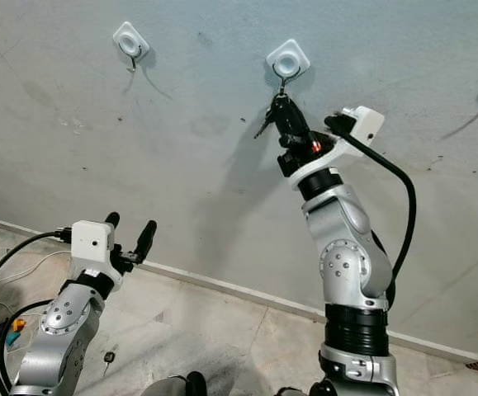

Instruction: Hang keys on a hook

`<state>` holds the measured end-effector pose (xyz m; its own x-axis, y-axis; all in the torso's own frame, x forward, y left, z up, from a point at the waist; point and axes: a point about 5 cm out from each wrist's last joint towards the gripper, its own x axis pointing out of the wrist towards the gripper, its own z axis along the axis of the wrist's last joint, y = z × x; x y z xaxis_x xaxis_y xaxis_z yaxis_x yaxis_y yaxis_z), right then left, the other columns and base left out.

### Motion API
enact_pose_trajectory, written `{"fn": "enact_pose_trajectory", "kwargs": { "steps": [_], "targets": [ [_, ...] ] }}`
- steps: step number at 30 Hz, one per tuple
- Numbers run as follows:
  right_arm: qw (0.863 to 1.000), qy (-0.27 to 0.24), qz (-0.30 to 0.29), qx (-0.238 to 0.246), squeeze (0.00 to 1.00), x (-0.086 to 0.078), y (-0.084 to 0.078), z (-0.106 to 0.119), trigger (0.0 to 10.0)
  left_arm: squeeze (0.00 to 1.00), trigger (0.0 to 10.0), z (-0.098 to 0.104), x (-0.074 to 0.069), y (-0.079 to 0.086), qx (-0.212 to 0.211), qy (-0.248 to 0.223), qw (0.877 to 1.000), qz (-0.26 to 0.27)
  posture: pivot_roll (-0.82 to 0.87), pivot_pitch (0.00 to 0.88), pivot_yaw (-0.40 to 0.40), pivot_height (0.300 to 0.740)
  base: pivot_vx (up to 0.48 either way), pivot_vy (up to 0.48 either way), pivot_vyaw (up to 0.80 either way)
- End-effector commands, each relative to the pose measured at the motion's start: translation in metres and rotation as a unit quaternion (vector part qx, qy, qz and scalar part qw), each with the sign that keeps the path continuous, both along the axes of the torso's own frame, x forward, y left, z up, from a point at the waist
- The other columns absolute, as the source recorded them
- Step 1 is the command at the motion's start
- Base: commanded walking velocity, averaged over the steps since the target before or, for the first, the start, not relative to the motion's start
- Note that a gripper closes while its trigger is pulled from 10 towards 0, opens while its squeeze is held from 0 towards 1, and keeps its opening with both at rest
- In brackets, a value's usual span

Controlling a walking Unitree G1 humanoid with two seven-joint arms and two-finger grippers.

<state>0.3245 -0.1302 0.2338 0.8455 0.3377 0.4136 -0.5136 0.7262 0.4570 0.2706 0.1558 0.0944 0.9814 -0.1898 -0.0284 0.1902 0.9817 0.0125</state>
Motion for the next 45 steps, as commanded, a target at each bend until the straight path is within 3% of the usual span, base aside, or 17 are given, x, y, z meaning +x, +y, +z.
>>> {"fn": "enact_pose_trajectory", "kwargs": {
  "steps": [1, 3, 4, 20, 24, 28, 38, 45],
  "targets": [
    [0.998, 0.049, -0.008, -0.026, 0.00, 0.001, 0.002, -0.024, 10.0, 0.00, 10.0, -0.001, -0.001, 0.002, 0.006, 0.002, 1.000, 0.000, 0.03, 0.155, 0.102, 0.740, 0.000, 0.000, 0.00],
    [0.998, 0.050, -0.011, -0.031, 0.00, 0.001, 0.002, -0.025, 10.0, 0.00, 10.0, -0.001, -0.001, 0.002, 0.006, 0.001, 1.000, 0.000, 0.03, 0.155, 0.102, 0.740, 0.000, 0.000, 0.00],
    [0.998, 0.050, -0.010, -0.030, 1.00, 0.001, 0.003, -0.025, 10.0, 0.00, 10.0, -0.001, 0.000, 0.001, 0.006, 0.001, 1.000, -0.001, 0.03, 0.152, 0.104, 0.740, 0.000, 0.000, 0.00],
    [0.996, 0.044, -0.028, -0.074, 1.00, -0.001, -0.001, -0.030, 10.0, 0.00, 10.0, -0.002, -0.001, -0.003, 0.001, 0.002, 1.000, 0.000, 0.02, 0.158, 0.082, 0.740, 0.000, 0.000, 0.00],
    [0.991, 0.034, -0.044, -0.121, 1.00, -0.003, -0.001, -0.033, 10.0, 0.00, 10.0, -0.003, -0.001, -0.005, -0.003, 0.002, 1.000, 0.002, 0.01, 0.153, 0.078, 0.740, 0.000, 0.000, 0.00],
    [0.977, 0.027, -0.054, -0.205, 1.00, -0.013, 0.006, -0.048, 10.0, 0.00, 10.0, -0.003, 0.001, -0.004, -0.010, 0.001, 1.000, 0.015, 0.00, 0.149, 0.068, 0.740, 0.000, 0.000, 0.00],
    [0.965, 0.025, -0.079, -0.250, 1.00, -0.029, 0.010, -0.060, 10.0, 0.00, 10.0, -0.004, 0.006, -0.006, -0.032, 0.016, 0.998, 0.045, -0.02, 0.145, 0.052, 0.740, 0.000, 0.000, 0.00],
    [0.953, 0.028, -0.115, -0.279, 1.00, -0.035, 0.003, -0.063, 10.0, 0.00, 10.0, 0.003, 0.009, -0.014, -0.038, 0.016, 0.998, 0.046, -0.04, 0.149, 0.036, 0.740, 0.000, 0.000, 0.00]
  ]
}}
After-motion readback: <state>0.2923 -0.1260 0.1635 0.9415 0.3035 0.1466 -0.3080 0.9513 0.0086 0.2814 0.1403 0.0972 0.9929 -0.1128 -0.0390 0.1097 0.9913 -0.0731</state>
